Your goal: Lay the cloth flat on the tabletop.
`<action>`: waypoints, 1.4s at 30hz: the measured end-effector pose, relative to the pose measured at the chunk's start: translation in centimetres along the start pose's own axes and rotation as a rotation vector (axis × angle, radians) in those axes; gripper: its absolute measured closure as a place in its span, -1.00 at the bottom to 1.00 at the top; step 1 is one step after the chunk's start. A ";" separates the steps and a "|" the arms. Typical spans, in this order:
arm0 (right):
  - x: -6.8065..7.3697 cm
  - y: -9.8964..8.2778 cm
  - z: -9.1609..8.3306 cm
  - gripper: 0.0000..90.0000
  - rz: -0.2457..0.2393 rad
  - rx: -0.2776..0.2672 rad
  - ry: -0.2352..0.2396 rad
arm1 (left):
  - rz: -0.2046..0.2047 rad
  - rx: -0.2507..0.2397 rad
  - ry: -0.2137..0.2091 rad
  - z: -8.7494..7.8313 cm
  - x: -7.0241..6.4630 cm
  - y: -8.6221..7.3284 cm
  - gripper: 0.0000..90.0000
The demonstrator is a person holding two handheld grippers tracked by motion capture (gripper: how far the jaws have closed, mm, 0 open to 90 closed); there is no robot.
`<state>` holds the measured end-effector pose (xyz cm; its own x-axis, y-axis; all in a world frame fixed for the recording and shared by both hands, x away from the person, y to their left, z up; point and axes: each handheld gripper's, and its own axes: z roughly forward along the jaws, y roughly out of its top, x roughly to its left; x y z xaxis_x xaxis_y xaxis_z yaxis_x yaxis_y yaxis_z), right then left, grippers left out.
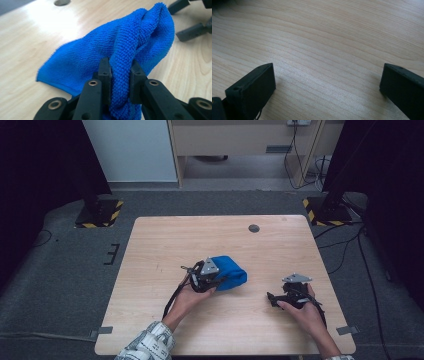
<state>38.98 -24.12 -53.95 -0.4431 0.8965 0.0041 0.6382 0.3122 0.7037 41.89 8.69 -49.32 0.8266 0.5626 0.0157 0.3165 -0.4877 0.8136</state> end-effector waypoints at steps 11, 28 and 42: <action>0.0 0.0 0.0 -0.99 0.001 0.000 0.001 | 0.020 0.028 0.016 1.2 -0.2 -1.1 0.66; 0.6 1.9 -1.3 -0.77 -0.070 -0.068 0.061 | -0.036 -0.053 0.054 -0.2 0.1 -0.5 -0.37; 3.3 8.8 -0.7 0.06 -0.200 -0.131 0.122 | -0.107 -0.077 0.082 -4.3 0.4 -2.1 -0.43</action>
<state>42.69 -18.60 -47.22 -0.6300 0.7739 -0.0646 0.4465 0.4290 0.7853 39.58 12.81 -48.58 0.7480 0.6631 -0.0285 0.3618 -0.3714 0.8551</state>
